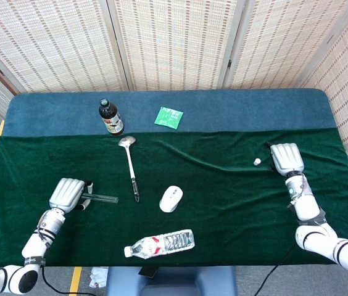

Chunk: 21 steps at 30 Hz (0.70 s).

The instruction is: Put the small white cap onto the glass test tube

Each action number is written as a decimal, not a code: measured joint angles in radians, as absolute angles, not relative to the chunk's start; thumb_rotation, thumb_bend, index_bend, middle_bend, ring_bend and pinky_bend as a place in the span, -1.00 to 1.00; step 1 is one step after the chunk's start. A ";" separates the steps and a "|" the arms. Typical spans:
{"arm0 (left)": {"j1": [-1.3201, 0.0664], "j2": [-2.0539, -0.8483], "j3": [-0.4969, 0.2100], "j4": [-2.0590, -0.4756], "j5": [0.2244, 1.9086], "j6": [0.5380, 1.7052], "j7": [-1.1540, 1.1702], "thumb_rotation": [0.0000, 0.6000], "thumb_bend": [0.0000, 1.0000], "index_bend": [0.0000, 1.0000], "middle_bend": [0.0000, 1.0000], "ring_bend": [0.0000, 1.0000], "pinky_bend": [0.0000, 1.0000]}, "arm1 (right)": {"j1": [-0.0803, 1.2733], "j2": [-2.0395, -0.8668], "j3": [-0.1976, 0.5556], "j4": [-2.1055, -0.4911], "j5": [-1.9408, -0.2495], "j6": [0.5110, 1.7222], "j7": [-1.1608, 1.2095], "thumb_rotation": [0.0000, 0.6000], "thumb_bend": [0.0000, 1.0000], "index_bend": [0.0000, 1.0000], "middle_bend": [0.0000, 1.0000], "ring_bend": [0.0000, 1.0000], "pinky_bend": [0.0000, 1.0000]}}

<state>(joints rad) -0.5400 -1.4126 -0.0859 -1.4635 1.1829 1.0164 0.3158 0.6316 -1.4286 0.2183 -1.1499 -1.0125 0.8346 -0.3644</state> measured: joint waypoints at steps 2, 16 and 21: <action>-0.542 -1.416 -0.086 -1.460 1.179 1.013 0.317 1.00 -0.10 0.31 0.83 0.74 0.66 | 0.639 -1.447 0.215 -1.126 -1.009 0.830 -0.364 1.00 -0.31 -0.39 0.83 1.00 1.00; -0.547 -1.425 -0.084 -1.449 1.159 0.999 0.324 1.00 -0.08 0.31 0.83 0.74 0.66 | 0.654 -1.490 0.218 -1.061 -0.987 0.795 -0.291 -0.17 -0.53 -0.41 0.90 1.00 1.00; -0.548 -1.427 -0.084 -1.445 1.150 0.994 0.329 1.00 -0.07 0.31 0.83 0.74 0.66 | 0.655 -1.488 0.218 -1.061 -0.985 0.770 -0.254 -1.00 -0.53 -0.39 0.93 1.00 1.00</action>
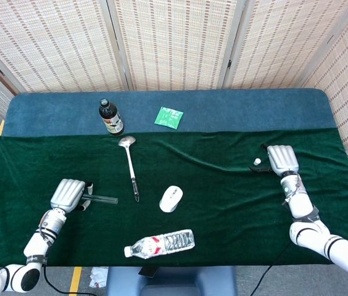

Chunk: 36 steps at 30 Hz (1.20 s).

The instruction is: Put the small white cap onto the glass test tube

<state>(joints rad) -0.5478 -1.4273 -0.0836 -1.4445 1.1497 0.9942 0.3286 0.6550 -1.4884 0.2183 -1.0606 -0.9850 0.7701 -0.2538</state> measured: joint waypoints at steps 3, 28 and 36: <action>-0.548 -1.430 -0.084 -1.442 1.147 0.994 0.328 1.00 -0.07 0.31 0.83 0.74 0.66 | 0.656 -1.491 0.208 -1.047 -0.998 0.780 -0.265 -1.00 -0.53 -0.31 0.95 1.00 1.00; -0.557 -1.430 -0.082 -1.448 1.120 0.980 0.345 1.00 -0.07 0.29 0.83 0.74 0.66 | 0.690 -1.584 0.163 -0.869 -1.117 0.788 -0.258 1.00 -0.53 -0.15 0.96 1.00 1.00; -0.557 -1.429 -0.081 -1.447 1.111 0.974 0.343 1.00 -0.07 0.29 0.83 0.74 0.66 | 0.706 -1.612 0.169 -0.840 -1.104 0.745 -0.263 1.00 -0.45 -0.15 0.96 1.00 1.00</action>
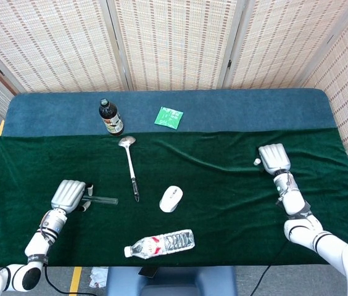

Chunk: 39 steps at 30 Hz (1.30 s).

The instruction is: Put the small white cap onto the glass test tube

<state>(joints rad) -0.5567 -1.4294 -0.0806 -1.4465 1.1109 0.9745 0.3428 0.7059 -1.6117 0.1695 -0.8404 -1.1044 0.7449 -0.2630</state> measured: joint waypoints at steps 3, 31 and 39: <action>-0.555 -1.427 -0.080 -1.446 1.107 0.974 0.341 1.00 -0.07 0.29 0.83 0.74 0.66 | 0.710 -1.616 0.174 -0.832 -1.098 0.736 -0.268 1.00 -0.39 -0.15 0.96 1.00 1.00; -0.559 -1.425 -0.075 -1.436 1.095 0.960 0.336 1.00 -0.07 0.29 0.83 0.74 0.66 | 0.737 -1.630 0.191 -0.837 -1.011 0.680 -0.360 1.00 -0.16 -0.15 0.96 1.00 1.00; -0.560 -1.425 -0.074 -1.433 1.089 0.956 0.337 1.00 -0.07 0.29 0.83 0.74 0.66 | 0.743 -1.635 0.194 -0.832 -0.993 0.678 -0.378 1.00 -0.15 -0.08 0.97 1.00 1.00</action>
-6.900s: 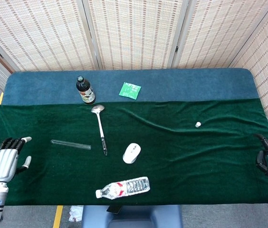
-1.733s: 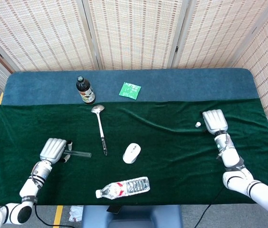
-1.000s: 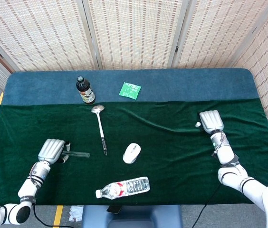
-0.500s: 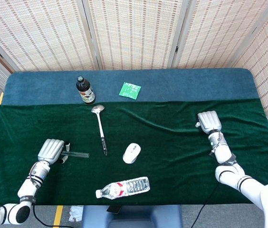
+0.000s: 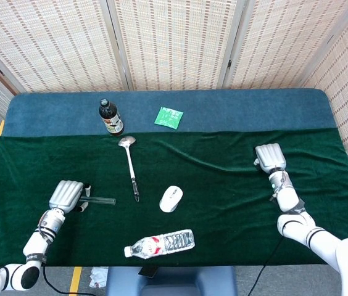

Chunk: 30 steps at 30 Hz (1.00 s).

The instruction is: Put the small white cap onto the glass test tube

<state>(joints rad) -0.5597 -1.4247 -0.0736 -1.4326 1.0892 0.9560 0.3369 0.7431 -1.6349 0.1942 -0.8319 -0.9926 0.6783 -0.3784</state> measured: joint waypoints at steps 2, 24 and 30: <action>-0.559 -1.425 -0.072 -1.431 1.088 0.955 0.337 1.00 -0.07 0.29 0.83 0.74 0.66 | 0.745 -1.636 0.194 -0.830 -0.988 0.676 -0.386 1.00 -0.15 -0.07 0.96 1.00 1.00; -0.571 -1.403 -0.107 -1.473 1.104 0.940 0.242 1.00 -0.04 0.29 0.83 0.74 0.66 | 0.721 -1.493 0.219 -1.109 -1.020 0.755 -0.334 1.00 0.23 0.23 1.00 1.00 1.00; -0.591 -1.366 -0.143 -1.563 1.130 0.911 0.138 1.00 -0.03 0.30 0.83 0.74 0.66 | 0.675 -1.327 0.241 -1.440 -1.122 0.879 -0.265 1.00 0.23 0.25 1.00 1.00 1.00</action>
<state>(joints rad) -0.5905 -1.3662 -0.1428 -1.5627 1.1297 0.9107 0.1380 0.6748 -1.3274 0.2412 -1.4396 -1.1216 0.8790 -0.2651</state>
